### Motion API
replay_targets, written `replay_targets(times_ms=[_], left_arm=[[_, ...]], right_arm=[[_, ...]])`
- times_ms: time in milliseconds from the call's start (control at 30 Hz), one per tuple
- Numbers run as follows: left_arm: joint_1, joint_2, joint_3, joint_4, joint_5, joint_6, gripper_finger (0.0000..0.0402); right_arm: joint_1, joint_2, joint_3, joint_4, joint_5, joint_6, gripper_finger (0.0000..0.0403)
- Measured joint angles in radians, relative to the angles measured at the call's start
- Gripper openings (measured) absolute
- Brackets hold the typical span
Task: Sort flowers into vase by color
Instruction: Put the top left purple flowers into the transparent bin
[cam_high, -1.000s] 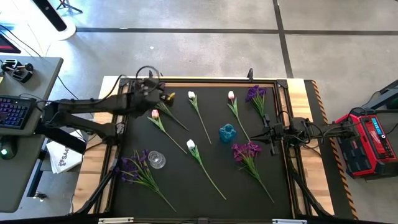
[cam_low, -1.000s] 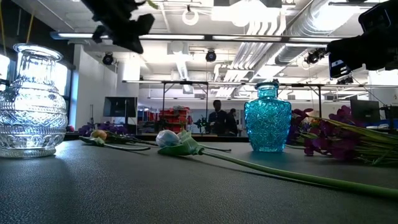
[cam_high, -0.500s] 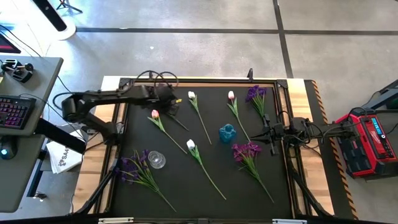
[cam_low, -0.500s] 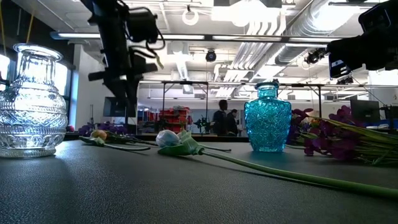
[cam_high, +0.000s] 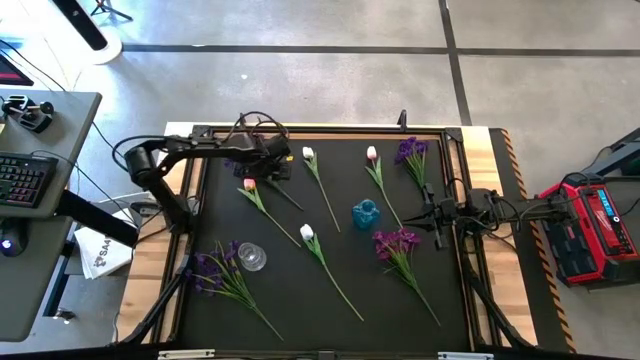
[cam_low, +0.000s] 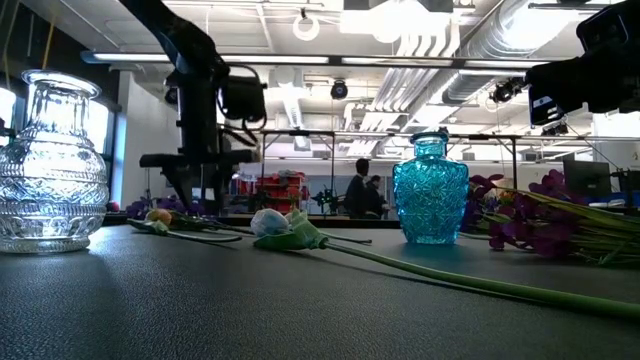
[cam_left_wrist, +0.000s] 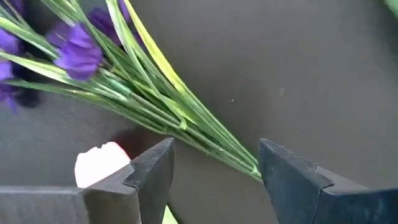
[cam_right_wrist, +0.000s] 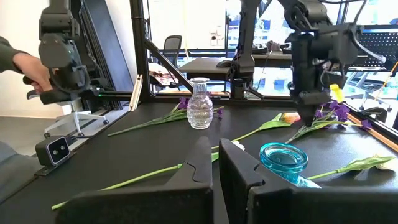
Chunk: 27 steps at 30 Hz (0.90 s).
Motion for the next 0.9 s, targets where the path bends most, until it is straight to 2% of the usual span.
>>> replay_targets(times_ms=[300,567,733,900], left_arm=[[0.029,0.036,0.000,0.007,0.076,-0.080,0.0205],[0.056,0.105,0.003,0.019,0.092,-0.119,0.0187],[0.056,0.108,0.003,0.031,0.100,-0.098,0.0148],[0.060,0.064,-0.002,0.053,0.103,-0.044,0.0088]], right_arm=[[0.000,0.000,0.000,0.000,0.000,0.000,0.0000],[0.000,0.000,0.000,0.000,0.000,0.000,0.0000],[0.000,0.000,0.000,0.000,0.000,0.000,0.0000],[0.000,0.000,0.000,0.000,0.000,0.000,0.0000]])
